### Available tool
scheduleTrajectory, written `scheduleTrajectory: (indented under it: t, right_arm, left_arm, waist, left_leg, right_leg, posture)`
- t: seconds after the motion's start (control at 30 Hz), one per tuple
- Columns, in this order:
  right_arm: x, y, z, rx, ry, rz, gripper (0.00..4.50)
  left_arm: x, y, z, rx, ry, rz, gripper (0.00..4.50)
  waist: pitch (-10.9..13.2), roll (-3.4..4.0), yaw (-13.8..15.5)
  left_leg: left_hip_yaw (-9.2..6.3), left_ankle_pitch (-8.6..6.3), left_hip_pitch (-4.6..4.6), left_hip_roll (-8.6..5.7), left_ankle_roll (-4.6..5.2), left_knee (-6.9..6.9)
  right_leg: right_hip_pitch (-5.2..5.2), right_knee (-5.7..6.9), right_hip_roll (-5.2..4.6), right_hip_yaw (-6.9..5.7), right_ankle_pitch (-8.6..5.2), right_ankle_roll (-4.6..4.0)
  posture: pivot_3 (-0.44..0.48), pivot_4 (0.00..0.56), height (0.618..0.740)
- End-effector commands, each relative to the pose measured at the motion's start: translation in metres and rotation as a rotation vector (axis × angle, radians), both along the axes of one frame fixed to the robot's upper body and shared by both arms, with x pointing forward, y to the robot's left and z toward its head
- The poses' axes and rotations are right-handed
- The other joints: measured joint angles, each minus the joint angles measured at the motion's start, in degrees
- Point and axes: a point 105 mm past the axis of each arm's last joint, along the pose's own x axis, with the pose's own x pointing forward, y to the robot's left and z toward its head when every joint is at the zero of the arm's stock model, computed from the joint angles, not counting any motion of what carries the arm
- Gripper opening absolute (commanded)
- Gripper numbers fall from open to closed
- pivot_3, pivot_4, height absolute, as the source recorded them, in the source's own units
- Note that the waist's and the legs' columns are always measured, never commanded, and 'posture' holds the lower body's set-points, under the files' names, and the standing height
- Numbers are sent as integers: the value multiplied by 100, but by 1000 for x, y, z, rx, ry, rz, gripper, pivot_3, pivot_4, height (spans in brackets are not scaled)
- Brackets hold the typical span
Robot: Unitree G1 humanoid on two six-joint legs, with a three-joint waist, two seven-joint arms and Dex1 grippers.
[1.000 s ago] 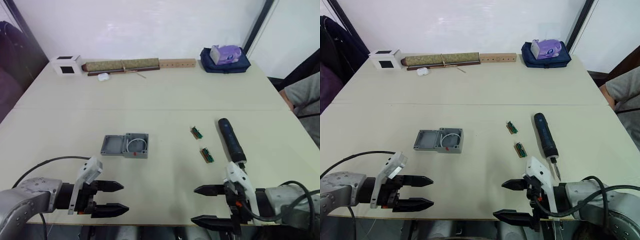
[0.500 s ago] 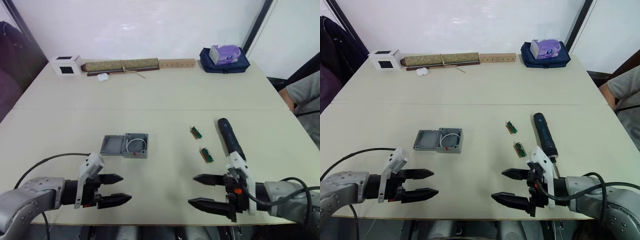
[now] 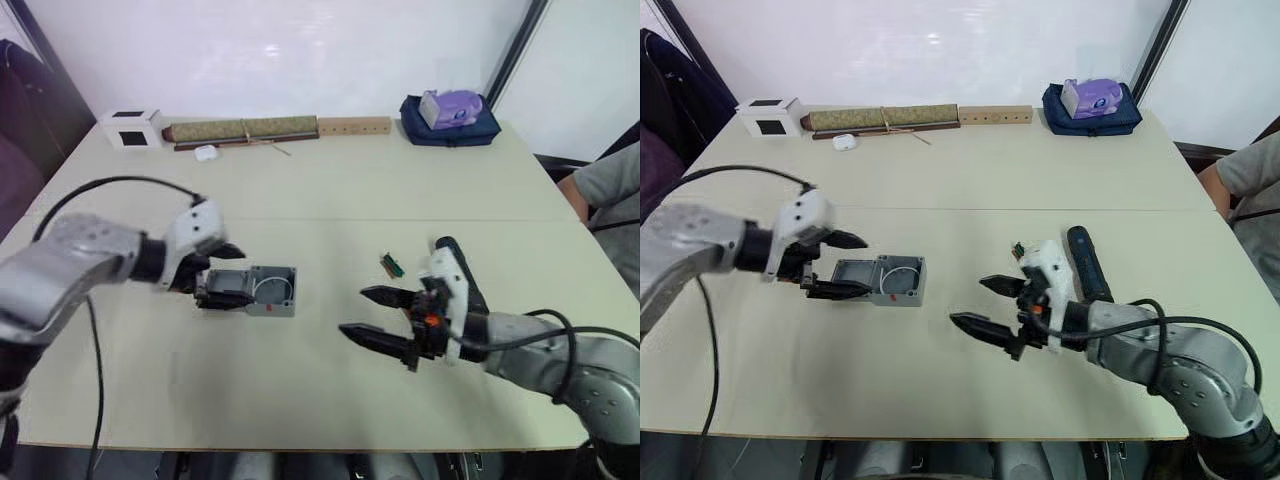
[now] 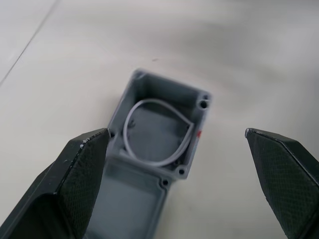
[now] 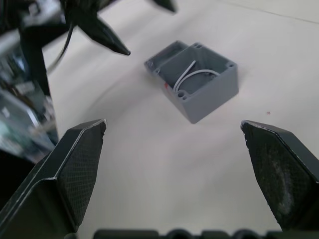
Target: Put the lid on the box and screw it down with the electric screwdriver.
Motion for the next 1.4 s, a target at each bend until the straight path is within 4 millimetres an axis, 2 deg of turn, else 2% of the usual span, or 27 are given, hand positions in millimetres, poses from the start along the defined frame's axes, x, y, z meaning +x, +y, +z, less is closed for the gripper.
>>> scheduleTrajectory:
  t: [0.03,0.2,0.3,0.53,0.6,0.67,0.7,0.77,0.83,1.0,1.13,1.3,1.4]
  right_arm:
    - [-7,9,1,-37,-60,55,4500]
    - [-14,12,-10,-83,-67,79,4500]
    - [-14,5,-18,-107,-88,21,4500]
    - [-6,7,-15,-100,-145,-35,4500]
    - [-6,6,-13,-96,-153,-53,4500]
    - [-5,5,-12,-96,-156,-66,4500]
    - [-6,5,-12,-96,-156,-71,4500]
    - [-5,5,-12,-93,-158,-82,4500]
    - [-5,6,-11,-91,-160,-88,4500]
    - [0,6,-12,-98,-159,-105,4500]
    - [5,2,-16,-131,-159,-120,4500]
    - [-1,3,-16,-130,-137,-88,4500]
    - [-5,-1,-11,-110,-123,-76,4500]
  left_arm:
    - [3,-4,-7,110,-38,-136,4481]
    - [4,-15,-19,147,-6,-244,4481]
    - [10,-28,-37,167,-4,-288,4481]
    - [20,-38,-54,219,7,-338,4481]
    - [22,-40,-55,228,3,-354,3990]
    - [24,-40,-55,242,-1,-361,3754]
    - [25,-39,-55,249,-1,-360,3200]
    - [25,-38,-55,262,0,-368,2582]
    - [24,-37,-55,268,4,-378,1624]
    - [24,-32,-55,304,16,-384,36]
    - [32,-32,-54,308,2,-342,36]
    - [44,-36,-49,302,-54,-294,36]
    - [51,-48,-32,275,-111,-329,36]
  waist:
    - [0,-1,-2]
    - [1,-2,2]
    - [-1,0,20]
    - [1,-4,-24]
    - [1,-4,-7]
    - [1,-3,-2]
    - [1,-3,-2]
    - [1,-3,-2]
    - [1,-3,-4]
    - [1,-3,-4]
    - [0,-4,1]
    - [-1,-3,7]
    - [-1,-3,7]
  left_leg:
    - [2,0,-2,-1,0,0]
    - [-1,0,-7,1,1,4]
    - [-4,0,-4,0,2,6]
    - [-16,0,-4,3,2,12]
    - [-16,0,-5,3,2,12]
    - [-16,0,-5,4,2,12]
    - [-17,0,-5,3,2,13]
    - [-18,0,-5,2,2,13]
    - [-19,0,-5,2,2,13]
    - [-21,0,-4,2,2,13]
    - [-21,0,-4,2,2,13]
    - [-22,0,-4,0,2,16]
    - [-22,0,-4,1,2,18]
  right_leg:
    - [-1,0,1,-1,0,0]
    - [-4,2,1,-3,0,1]
    - [0,5,0,-3,1,2]
    - [-3,14,6,-4,1,4]
    - [-3,15,8,-9,1,4]
    - [-2,16,7,-9,1,4]
    - [-2,16,4,-9,1,4]
    - [-2,15,1,-7,1,4]
    - [-1,15,1,-7,1,4]
    - [-1,16,2,-7,1,4]
    - [0,16,1,-8,1,5]
    - [1,21,-1,-9,2,5]
    - [1,23,0,-9,2,5]
  posture:
    - [0,150,740]
    - [0,150,740]
    - [0,150,740]
    - [0,150,740]
    - [0,150,740]
    - [0,150,740]
    - [0,150,740]
    - [0,150,740]
    - [0,150,740]
    - [0,150,740]
    - [0,150,740]
    - [0,150,740]
    - [0,150,740]
